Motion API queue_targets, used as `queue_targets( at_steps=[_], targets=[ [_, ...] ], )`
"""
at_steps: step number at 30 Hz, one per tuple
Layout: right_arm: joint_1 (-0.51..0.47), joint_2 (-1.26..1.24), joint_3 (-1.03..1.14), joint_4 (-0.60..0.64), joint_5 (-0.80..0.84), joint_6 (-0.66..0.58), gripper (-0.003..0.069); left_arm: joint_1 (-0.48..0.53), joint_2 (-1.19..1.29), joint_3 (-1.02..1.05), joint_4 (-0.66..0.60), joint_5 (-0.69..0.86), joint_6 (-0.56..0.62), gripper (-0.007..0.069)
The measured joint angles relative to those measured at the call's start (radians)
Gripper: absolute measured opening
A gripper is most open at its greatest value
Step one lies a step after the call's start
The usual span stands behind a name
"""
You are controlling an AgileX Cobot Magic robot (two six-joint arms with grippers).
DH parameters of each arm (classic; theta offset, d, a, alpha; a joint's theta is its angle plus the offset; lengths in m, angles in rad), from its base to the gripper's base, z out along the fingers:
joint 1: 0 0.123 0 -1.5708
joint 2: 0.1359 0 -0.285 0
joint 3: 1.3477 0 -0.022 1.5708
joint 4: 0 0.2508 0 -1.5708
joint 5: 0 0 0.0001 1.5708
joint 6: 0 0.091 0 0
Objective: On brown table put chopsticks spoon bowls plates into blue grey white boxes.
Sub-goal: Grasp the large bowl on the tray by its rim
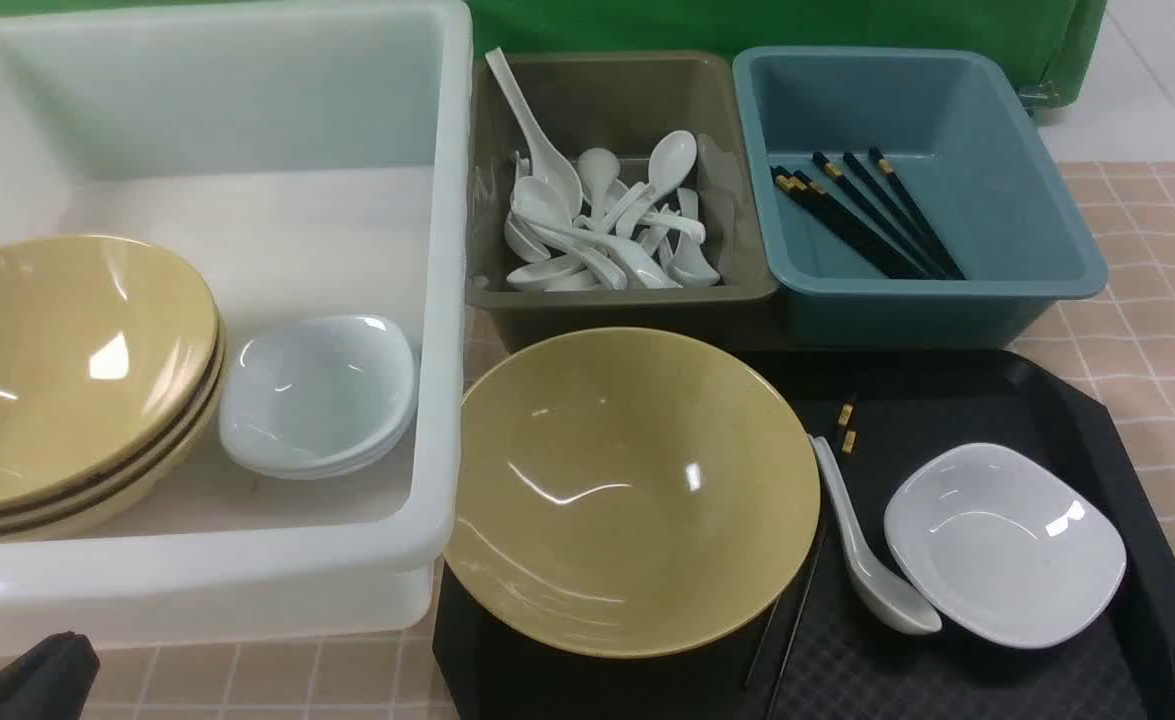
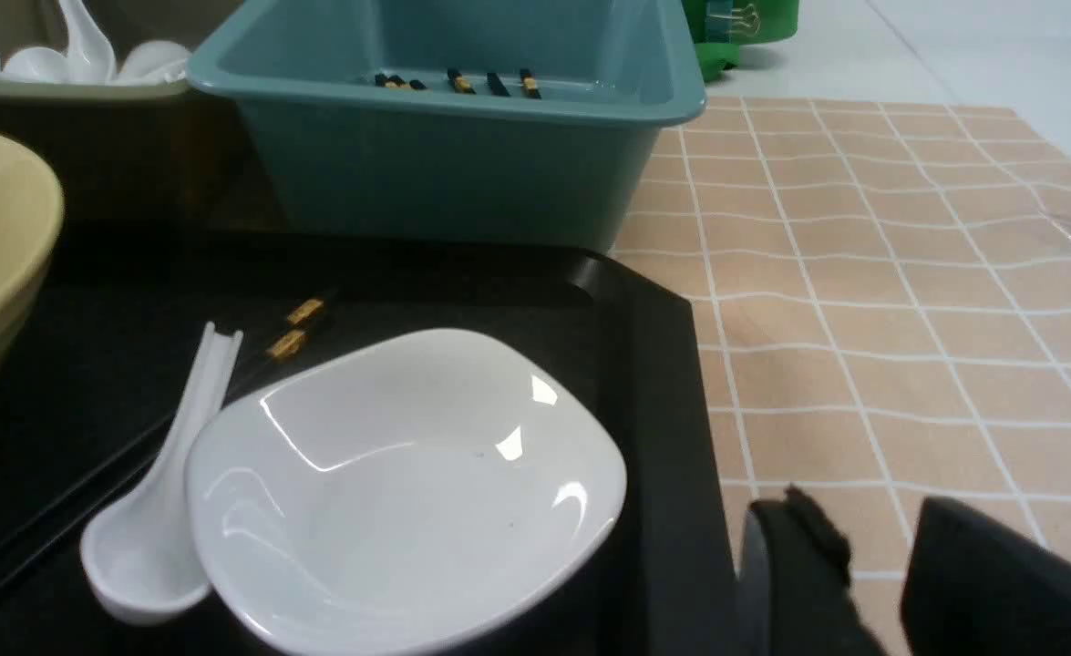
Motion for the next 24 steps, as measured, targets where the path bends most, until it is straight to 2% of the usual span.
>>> queue_targets(
  at_steps=[24],
  targets=[
    [0.0, 0.0, 0.0, 0.0, 0.0, 0.0, 0.0236, 0.0, 0.0, 0.0, 0.0, 0.0, 0.021, 0.0005]
  ],
)
